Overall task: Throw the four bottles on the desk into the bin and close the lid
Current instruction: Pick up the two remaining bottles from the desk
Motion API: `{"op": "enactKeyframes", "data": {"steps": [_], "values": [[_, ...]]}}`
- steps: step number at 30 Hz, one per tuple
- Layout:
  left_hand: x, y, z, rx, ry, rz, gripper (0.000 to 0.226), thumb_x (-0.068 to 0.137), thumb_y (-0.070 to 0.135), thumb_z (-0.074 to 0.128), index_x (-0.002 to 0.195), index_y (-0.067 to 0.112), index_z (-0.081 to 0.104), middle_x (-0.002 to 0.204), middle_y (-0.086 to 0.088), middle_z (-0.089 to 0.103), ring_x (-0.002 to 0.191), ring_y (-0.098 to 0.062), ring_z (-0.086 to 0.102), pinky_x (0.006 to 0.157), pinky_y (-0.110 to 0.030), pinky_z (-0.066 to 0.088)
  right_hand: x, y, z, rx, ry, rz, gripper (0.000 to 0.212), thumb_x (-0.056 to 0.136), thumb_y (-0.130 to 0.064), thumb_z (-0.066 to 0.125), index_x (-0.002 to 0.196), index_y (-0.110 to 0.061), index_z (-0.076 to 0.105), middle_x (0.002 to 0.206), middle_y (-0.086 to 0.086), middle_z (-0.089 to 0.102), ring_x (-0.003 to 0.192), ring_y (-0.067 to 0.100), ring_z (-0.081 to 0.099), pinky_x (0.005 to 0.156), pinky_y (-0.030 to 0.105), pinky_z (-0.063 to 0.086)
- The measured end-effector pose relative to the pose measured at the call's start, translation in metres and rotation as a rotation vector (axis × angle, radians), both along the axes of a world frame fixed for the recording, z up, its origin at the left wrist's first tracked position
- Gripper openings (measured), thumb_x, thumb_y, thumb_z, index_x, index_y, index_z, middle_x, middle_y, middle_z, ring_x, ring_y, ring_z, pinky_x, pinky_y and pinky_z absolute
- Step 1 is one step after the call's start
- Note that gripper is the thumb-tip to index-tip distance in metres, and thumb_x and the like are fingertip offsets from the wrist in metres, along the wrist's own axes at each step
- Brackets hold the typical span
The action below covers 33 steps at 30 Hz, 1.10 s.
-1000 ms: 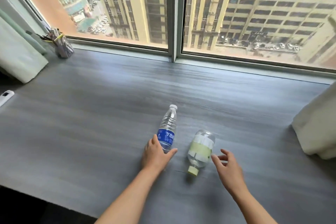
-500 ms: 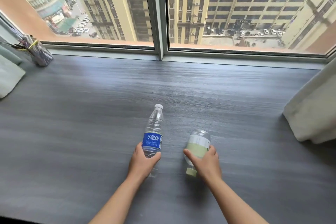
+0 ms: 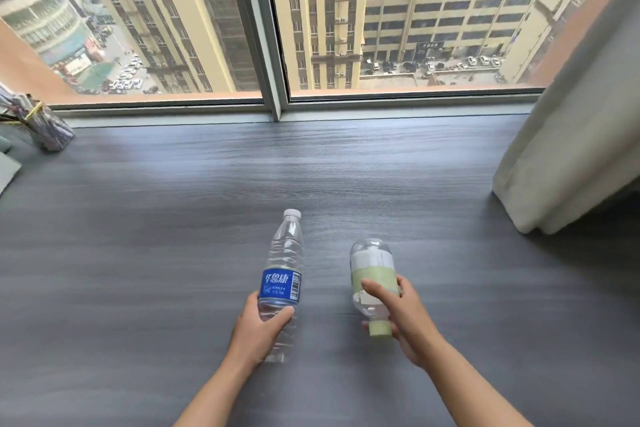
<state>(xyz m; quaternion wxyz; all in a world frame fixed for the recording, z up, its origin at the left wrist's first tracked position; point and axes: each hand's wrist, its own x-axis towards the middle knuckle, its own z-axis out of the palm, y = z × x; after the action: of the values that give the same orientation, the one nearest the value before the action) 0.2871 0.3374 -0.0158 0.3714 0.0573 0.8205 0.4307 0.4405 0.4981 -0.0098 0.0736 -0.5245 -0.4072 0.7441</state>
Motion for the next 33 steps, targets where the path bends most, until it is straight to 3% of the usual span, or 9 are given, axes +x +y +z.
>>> {"op": "enactKeyframes", "data": {"steps": [4,8,11,18,21,25,29,31,33], "values": [[0.027,-0.011,0.014,0.062,-0.051,-0.165,0.055,0.057,0.029,0.066,0.109,0.017,0.055,0.094,-0.006,0.07,0.082,-0.023,0.065,0.08,-0.042,0.052,0.058,-0.021,0.016,-0.043,0.046,-0.093,0.045,0.079,-0.023,0.069,0.118,-0.01,0.05,0.097,0.008,0.062,0.073,0.023,0.06,0.065,0.039,0.055],[0.051,-0.028,0.019,0.085,-0.05,-0.407,0.04,0.072,0.02,0.071,0.108,0.025,0.054,0.097,0.0,0.069,0.086,-0.017,0.066,0.081,-0.04,0.053,0.113,-0.064,0.025,-0.043,0.036,-0.214,0.048,0.073,-0.024,0.07,0.115,-0.011,0.051,0.092,0.013,0.065,0.076,0.031,0.065,0.052,0.029,0.046],[0.072,-0.044,0.024,0.081,-0.046,-0.596,0.038,0.072,0.022,0.071,0.101,0.035,0.051,0.095,0.006,0.069,0.084,-0.011,0.066,0.079,-0.032,0.054,0.151,-0.106,0.028,-0.028,-0.005,-0.367,0.053,0.062,-0.033,0.073,0.107,-0.012,0.055,0.091,0.014,0.067,0.081,0.036,0.069,0.044,0.027,0.044],[0.124,-0.064,0.02,0.038,-0.046,-1.014,0.039,0.073,0.02,0.075,0.102,0.037,0.053,0.088,0.012,0.072,0.077,0.005,0.067,0.065,-0.005,0.048,0.25,-0.203,0.006,0.022,-0.158,-0.668,0.045,0.073,-0.026,0.075,0.111,-0.017,0.053,0.103,0.021,0.068,0.075,0.032,0.069,0.044,0.027,0.045],[0.153,-0.059,0.015,-0.005,-0.017,-1.199,0.043,0.07,0.025,0.076,0.104,0.037,0.052,0.09,0.011,0.073,0.078,0.006,0.067,0.075,-0.014,0.052,0.297,-0.247,-0.01,0.013,-0.248,-0.807,0.051,0.073,-0.021,0.076,0.116,-0.014,0.051,0.096,0.019,0.069,0.069,0.031,0.067,0.042,0.026,0.045],[0.198,-0.049,0.003,-0.098,0.081,-1.402,0.043,0.063,0.037,0.076,0.095,0.046,0.049,0.086,0.013,0.072,0.078,0.009,0.065,0.074,-0.014,0.049,0.35,-0.303,-0.031,-0.025,-0.435,-0.921,0.064,0.069,-0.016,0.081,0.123,-0.008,0.048,0.088,0.015,0.069,0.068,0.029,0.065,0.051,0.032,0.051],[0.247,-0.038,-0.016,-0.189,0.165,-1.535,0.043,0.056,0.042,0.074,0.09,0.044,0.048,0.08,0.016,0.069,0.076,0.011,0.062,0.07,-0.012,0.046,0.401,-0.349,-0.045,-0.102,-0.533,-1.041,0.08,0.063,-0.011,0.085,0.131,0.001,0.044,0.125,0.025,0.058,0.112,0.035,0.058,0.101,0.047,0.042],[0.271,-0.034,-0.025,-0.24,0.193,-1.576,0.047,0.055,0.042,0.074,0.094,0.041,0.047,0.085,0.017,0.068,0.082,0.007,0.063,0.077,-0.018,0.047,0.427,-0.365,-0.048,-0.138,-0.549,-1.107,0.076,0.063,-0.009,0.084,0.128,0.004,0.046,0.122,0.027,0.059,0.109,0.037,0.059,0.098,0.044,0.044],[0.291,-0.03,-0.032,-0.294,0.241,-1.603,0.052,0.055,0.042,0.074,0.098,0.037,0.045,0.091,0.013,0.066,0.086,-0.004,0.063,0.08,-0.022,0.046,0.45,-0.372,-0.049,-0.153,-0.547,-1.161,0.066,0.065,-0.005,0.083,0.121,0.008,0.049,0.101,0.026,0.065,0.085,0.034,0.064,0.075,0.03,0.052]]}}
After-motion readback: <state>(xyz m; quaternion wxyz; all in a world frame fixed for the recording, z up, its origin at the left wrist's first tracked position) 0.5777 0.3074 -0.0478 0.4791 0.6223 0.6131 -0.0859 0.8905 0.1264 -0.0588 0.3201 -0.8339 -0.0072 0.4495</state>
